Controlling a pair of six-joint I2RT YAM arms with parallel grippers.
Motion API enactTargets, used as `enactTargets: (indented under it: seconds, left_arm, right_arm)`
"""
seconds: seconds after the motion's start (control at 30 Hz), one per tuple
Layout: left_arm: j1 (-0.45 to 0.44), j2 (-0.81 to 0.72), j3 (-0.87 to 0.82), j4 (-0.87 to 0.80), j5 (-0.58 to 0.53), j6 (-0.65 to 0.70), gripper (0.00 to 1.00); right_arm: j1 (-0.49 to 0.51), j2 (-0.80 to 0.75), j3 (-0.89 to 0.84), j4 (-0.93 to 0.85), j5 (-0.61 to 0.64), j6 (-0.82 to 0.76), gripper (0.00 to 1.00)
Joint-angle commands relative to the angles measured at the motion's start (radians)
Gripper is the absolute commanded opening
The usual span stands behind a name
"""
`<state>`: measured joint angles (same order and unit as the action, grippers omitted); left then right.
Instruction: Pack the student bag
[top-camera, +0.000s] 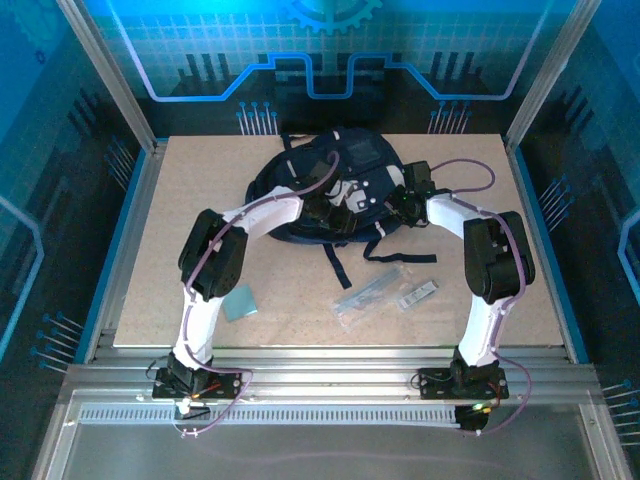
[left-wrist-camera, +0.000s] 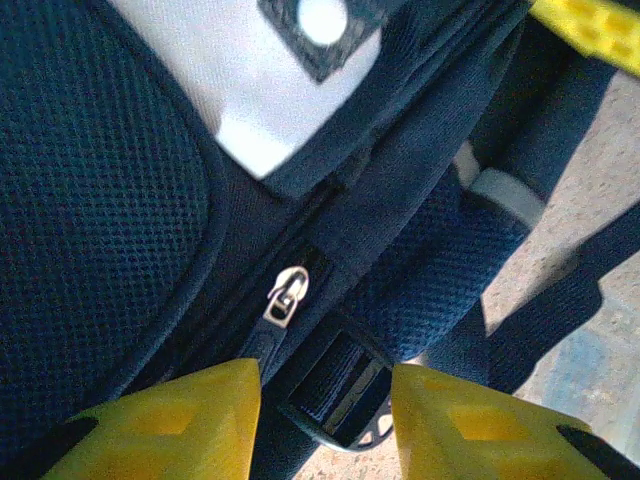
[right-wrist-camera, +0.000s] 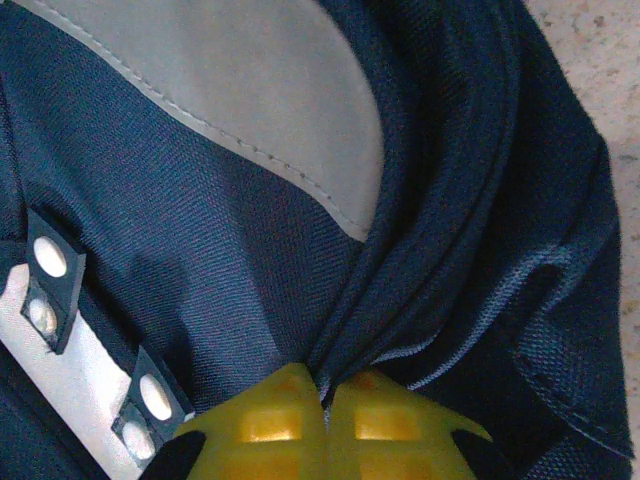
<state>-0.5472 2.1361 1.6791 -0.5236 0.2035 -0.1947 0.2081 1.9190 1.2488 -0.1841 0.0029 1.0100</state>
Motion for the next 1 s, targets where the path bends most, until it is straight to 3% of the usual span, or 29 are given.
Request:
enactTargets:
  seconds: [0.0,0.1,0.37,0.53,0.7,0.77,0.8,0.83,0.9,0.97]
  left_arm:
    - [0.001,0.038,0.046,-0.044,-0.052,0.039,0.41]
    - [-0.001,0.088,0.081,-0.055,-0.098,0.057,0.47]
    - [-0.015,0.16,0.125,-0.098,-0.262,0.084,0.52]
    - [-0.015,0.178,0.124,-0.078,-0.205,0.078,0.26]
    - [-0.016,0.172,0.12,-0.089,-0.154,0.072,0.14]
    - [-0.016,0.161,0.11,-0.087,-0.156,0.075,0.14]
    - [-0.015,0.16,0.105,-0.085,-0.161,0.079,0.18]
    - [-0.014,0.16,0.106,-0.087,-0.171,0.081,0.3]
    - [-0.014,0.17,0.113,-0.098,-0.188,0.089,0.36]
    - [-0.01,0.186,0.125,-0.114,-0.198,0.091,0.24]
  right_arm:
    - [0.009,-0.001,-0.006,0.0,-0.036,-0.045,0.0]
    - [0.01,-0.006,-0.012,0.004,-0.038,-0.045,0.0]
    - [0.008,-0.017,-0.025,0.016,-0.049,-0.051,0.0]
    - [0.005,-0.018,-0.026,0.013,-0.046,-0.053,0.0]
    - [-0.001,-0.028,-0.029,0.008,-0.036,-0.064,0.0]
    - [-0.003,-0.031,-0.032,0.008,-0.031,-0.067,0.0]
    - [-0.003,-0.033,-0.032,0.011,-0.03,-0.066,0.0]
    - [-0.004,-0.033,-0.032,0.011,-0.031,-0.065,0.0]
    - [-0.007,-0.034,-0.032,0.015,-0.03,-0.063,0.0]
    - [-0.009,-0.032,-0.029,0.017,-0.03,-0.062,0.0]
